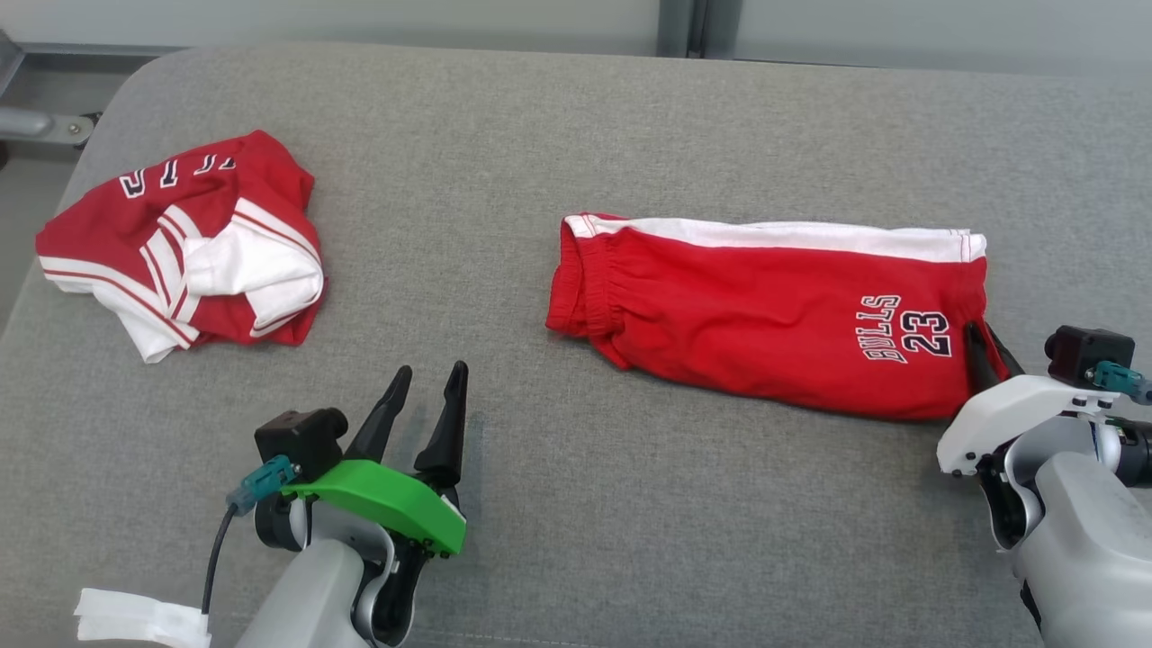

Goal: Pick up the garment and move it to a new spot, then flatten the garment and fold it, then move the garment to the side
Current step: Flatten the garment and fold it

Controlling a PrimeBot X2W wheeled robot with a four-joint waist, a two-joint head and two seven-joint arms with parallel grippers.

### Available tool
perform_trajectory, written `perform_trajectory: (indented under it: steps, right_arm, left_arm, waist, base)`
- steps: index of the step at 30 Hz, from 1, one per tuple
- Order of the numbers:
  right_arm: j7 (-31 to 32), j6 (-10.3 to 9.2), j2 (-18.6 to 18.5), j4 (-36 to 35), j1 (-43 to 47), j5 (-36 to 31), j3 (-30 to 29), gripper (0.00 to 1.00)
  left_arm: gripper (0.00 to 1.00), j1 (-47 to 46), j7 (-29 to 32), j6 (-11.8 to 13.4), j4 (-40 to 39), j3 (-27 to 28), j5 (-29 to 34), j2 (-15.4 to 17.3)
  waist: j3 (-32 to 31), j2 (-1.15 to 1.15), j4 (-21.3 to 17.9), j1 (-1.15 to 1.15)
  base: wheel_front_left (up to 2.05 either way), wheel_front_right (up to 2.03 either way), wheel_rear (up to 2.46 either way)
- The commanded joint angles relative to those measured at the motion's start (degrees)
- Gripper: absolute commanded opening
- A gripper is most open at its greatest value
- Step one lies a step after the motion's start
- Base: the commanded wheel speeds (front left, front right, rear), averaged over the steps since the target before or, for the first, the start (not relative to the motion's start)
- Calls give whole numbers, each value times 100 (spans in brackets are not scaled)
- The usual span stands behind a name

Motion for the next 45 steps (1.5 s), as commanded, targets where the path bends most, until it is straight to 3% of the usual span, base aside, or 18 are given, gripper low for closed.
perform_trajectory:
  steps: [1,7,14,19,21,27,34,35,37,45]
  right_arm:
    - [9,-11,8,-69,135,-19,-61,0]
    - [9,-11,59,-212,184,-144,-178,0]
    - [4,-9,203,-1049,121,-339,-2,0]
    - [5,-9,401,-1716,-40,-300,748,0]
    - [5,-9,488,-1839,-182,-235,1329,0]
    - [5,-9,675,-1571,-442,7,2288,0]
    - [5,-9,900,-1024,-590,219,2713,0]
    - [5,-9,926,-953,-621,236,2707,13]
    - [4,-9,973,-828,-652,264,2640,100]
    - [5,-9,952,-1351,-348,131,1948,100]
  left_arm:
    - [100,134,1,14,-51,39,74,36]
    - [100,238,1,14,-127,50,196,39]
    - [100,295,1,14,-197,106,305,3]
    - [100,325,1,14,-207,133,335,-37]
    - [100,322,1,14,-193,105,307,-74]
    - [100,259,1,14,-175,15,258,-138]
    - [100,210,1,14,-143,-114,246,-181]
    - [100,206,1,14,-132,-123,243,-181]
    - [100,199,1,14,-123,-124,237,-172]
    - [100,273,1,14,-154,275,516,-46]
  waist:
    - [-211,0,-225,0]
    - [-219,0,-217,0]
    - [-205,0,-152,0]
    - [-195,0,-78,0]
    - [-207,0,39,0]
    - [-208,0,388,0]
    - [-174,0,694,0]
    - [-168,0,715,0]
    - [-165,0,733,0]
    - [-278,0,395,0]
  base:
    - [0,0,0]
    - [0,0,0]
    - [0,0,0]
    - [0,0,0]
    - [0,0,0]
    - [0,0,0]
    - [0,0,0]
    - [0,0,0]
    - [0,0,0]
    - [0,0,0]
